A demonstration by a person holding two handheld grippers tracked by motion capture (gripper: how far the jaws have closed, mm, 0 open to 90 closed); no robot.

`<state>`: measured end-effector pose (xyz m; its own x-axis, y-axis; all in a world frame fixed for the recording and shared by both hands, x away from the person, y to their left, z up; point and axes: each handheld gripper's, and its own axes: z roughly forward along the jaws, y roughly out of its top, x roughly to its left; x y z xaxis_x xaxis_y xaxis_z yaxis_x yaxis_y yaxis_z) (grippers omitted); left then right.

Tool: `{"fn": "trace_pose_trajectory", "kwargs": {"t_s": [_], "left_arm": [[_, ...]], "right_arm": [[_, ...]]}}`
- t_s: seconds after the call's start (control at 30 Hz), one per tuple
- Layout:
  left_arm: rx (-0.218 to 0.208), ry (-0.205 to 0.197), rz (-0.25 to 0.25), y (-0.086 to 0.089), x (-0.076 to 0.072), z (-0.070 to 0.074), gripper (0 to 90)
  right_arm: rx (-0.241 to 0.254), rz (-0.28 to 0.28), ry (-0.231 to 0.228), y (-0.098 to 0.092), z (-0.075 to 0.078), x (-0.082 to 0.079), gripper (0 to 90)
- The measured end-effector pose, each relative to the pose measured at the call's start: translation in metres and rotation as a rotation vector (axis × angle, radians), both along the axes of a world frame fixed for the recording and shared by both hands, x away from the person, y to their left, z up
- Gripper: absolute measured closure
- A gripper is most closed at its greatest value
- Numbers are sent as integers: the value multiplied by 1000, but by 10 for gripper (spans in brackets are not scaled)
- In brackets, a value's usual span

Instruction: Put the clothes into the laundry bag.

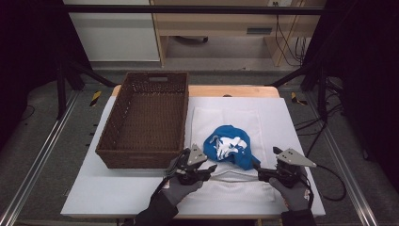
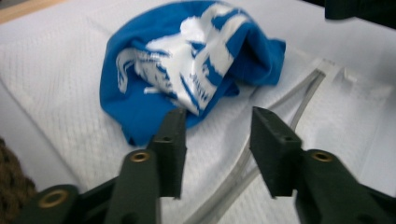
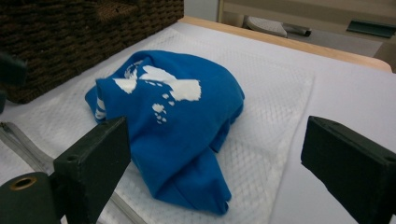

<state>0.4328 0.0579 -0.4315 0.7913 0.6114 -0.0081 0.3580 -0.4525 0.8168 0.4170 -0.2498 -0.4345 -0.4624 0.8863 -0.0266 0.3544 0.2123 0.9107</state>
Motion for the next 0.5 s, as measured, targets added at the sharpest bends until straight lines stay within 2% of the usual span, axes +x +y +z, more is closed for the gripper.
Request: {"fn": "trace_pose_trajectory", "kwargs": {"t_s": [0.07, 0.13, 0.2, 0.33, 0.5], "left_arm": [[7, 15, 1, 5, -4, -7, 639], [14, 23, 5, 10, -6, -12, 748], [26, 37, 4, 13, -8, -17, 771], [36, 54, 6, 20, -13, -26, 900], [59, 70, -4, 20, -20, -36, 900]], "right_arm": [[4, 4, 3, 5, 2, 2, 82], [2, 8, 10, 14, 4, 7, 72], [2, 12, 12, 16, 4, 9, 68], [-4, 24, 25, 35, 6, 21, 54], [-12, 20, 40, 50, 5, 32, 50]]}}
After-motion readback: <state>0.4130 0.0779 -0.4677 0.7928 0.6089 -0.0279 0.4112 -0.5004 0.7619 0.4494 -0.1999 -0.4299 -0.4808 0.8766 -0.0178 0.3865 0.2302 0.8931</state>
